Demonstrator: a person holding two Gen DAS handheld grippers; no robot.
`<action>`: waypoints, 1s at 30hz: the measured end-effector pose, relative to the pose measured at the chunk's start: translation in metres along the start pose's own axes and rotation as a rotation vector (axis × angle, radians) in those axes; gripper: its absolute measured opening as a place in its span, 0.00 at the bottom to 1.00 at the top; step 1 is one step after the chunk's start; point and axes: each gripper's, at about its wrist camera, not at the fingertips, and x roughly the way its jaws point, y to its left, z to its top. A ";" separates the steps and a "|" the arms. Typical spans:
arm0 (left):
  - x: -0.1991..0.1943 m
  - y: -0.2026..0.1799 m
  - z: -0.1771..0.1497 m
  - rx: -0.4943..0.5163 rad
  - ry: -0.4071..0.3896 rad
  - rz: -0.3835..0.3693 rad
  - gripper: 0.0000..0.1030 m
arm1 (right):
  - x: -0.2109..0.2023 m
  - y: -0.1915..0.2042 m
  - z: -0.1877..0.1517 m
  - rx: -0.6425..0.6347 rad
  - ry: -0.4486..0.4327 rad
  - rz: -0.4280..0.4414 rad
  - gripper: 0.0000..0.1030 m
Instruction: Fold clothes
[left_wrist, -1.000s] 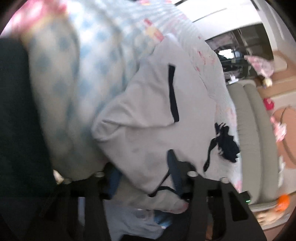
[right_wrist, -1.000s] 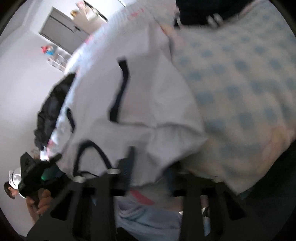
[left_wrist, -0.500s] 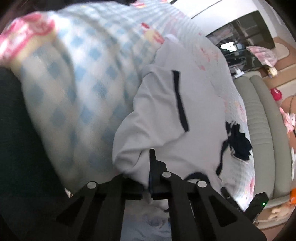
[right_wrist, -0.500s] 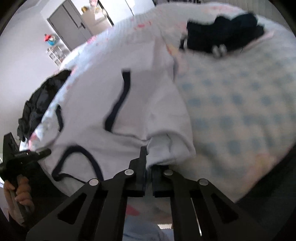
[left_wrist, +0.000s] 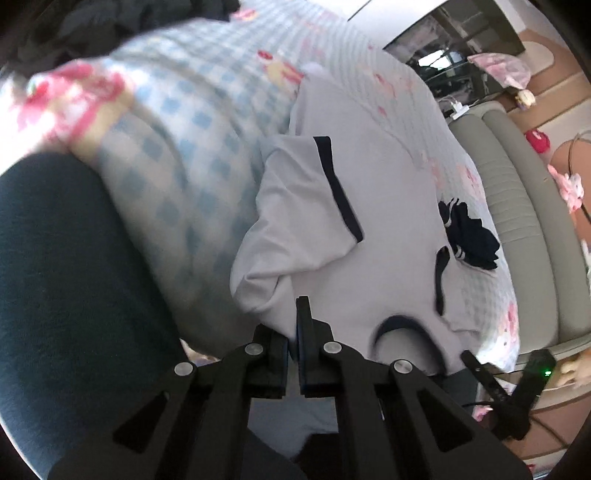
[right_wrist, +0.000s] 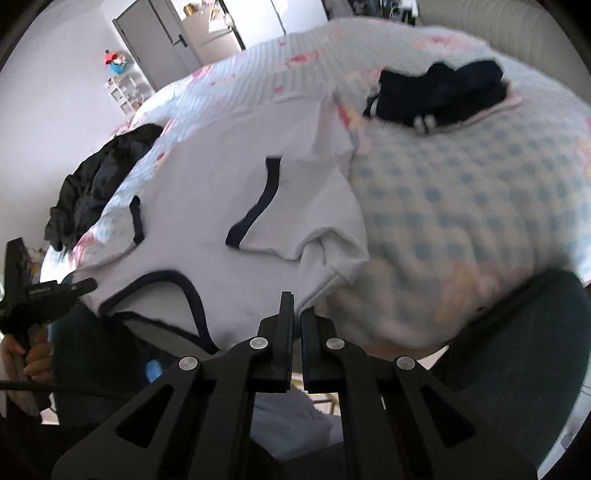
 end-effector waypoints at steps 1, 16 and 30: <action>-0.004 -0.005 0.004 0.024 -0.015 0.004 0.04 | 0.001 -0.004 0.004 0.026 -0.010 0.012 0.01; 0.026 -0.032 0.162 0.001 -0.229 -0.064 0.56 | 0.078 -0.021 0.152 0.042 -0.090 -0.067 0.28; 0.089 -0.029 0.151 0.016 -0.144 -0.028 0.59 | 0.076 -0.048 0.143 0.046 -0.076 0.032 0.62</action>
